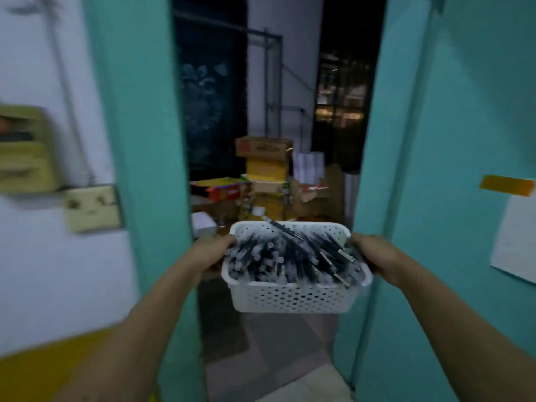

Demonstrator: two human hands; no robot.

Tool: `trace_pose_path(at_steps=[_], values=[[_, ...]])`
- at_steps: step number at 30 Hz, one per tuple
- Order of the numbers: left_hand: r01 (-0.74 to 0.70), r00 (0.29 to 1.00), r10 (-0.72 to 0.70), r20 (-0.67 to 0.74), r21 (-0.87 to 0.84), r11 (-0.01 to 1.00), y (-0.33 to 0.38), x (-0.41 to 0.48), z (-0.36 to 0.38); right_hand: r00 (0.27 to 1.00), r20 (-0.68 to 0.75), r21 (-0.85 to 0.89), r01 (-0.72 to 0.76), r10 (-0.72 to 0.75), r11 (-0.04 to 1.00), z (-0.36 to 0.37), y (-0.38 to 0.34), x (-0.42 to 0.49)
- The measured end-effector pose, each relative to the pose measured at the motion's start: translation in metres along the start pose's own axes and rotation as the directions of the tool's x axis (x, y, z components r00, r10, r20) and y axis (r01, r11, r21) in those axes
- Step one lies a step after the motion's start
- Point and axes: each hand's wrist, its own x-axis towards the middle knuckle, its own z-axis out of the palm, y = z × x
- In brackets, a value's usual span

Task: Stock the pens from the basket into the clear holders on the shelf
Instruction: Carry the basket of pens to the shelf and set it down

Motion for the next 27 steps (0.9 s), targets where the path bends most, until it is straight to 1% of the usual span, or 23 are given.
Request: trace_pose_path(at_steps=[2, 4, 7, 10, 13, 19, 24, 27], values=[[0.035, 0.995, -0.034, -0.092, 0.014, 0.999, -0.016, -0.031, -0.04, 0.985, 0.169, 0.024, 0.023, -0.026, 0.999, 0.034, -0.015, -0.012], [0.082, 0.98, -0.075, -0.185, 0.028, 0.996, -0.034, -0.066, -0.08, 0.94, 0.337, 0.019, 0.055, -0.058, 0.998, 0.07, -0.028, -0.027], [0.165, 0.931, -0.147, -0.335, 0.025, 0.986, -0.063, -0.128, -0.14, 0.838, 0.533, 0.009, 0.133, -0.118, 0.991, 0.128, -0.047, -0.056], [0.233, 0.841, -0.211, -0.499, -0.018, 0.972, -0.09, -0.192, -0.191, 0.715, 0.679, 0.022, 0.204, -0.164, 0.979, 0.192, -0.069, -0.092], [0.283, 0.719, -0.275, -0.638, -0.093, 0.955, -0.112, -0.255, -0.234, 0.616, 0.768, 0.041, 0.229, -0.178, 0.972, 0.254, -0.092, -0.137], [0.35, 0.481, -0.387, -0.786, -0.233, 0.907, -0.153, -0.364, -0.314, 0.388, 0.891, 0.133, 0.271, -0.234, 0.953, 0.364, -0.134, -0.238], [0.327, 0.28, -0.433, -0.857, -0.339, 0.882, -0.194, -0.455, -0.378, 0.268, 0.926, 0.164, 0.35, -0.266, 0.923, 0.454, -0.17, -0.335], [0.298, 0.202, -0.434, -0.878, -0.367, 0.881, -0.219, -0.508, -0.42, 0.19, 0.944, 0.172, 0.409, -0.268, 0.896, 0.508, -0.187, -0.396]])
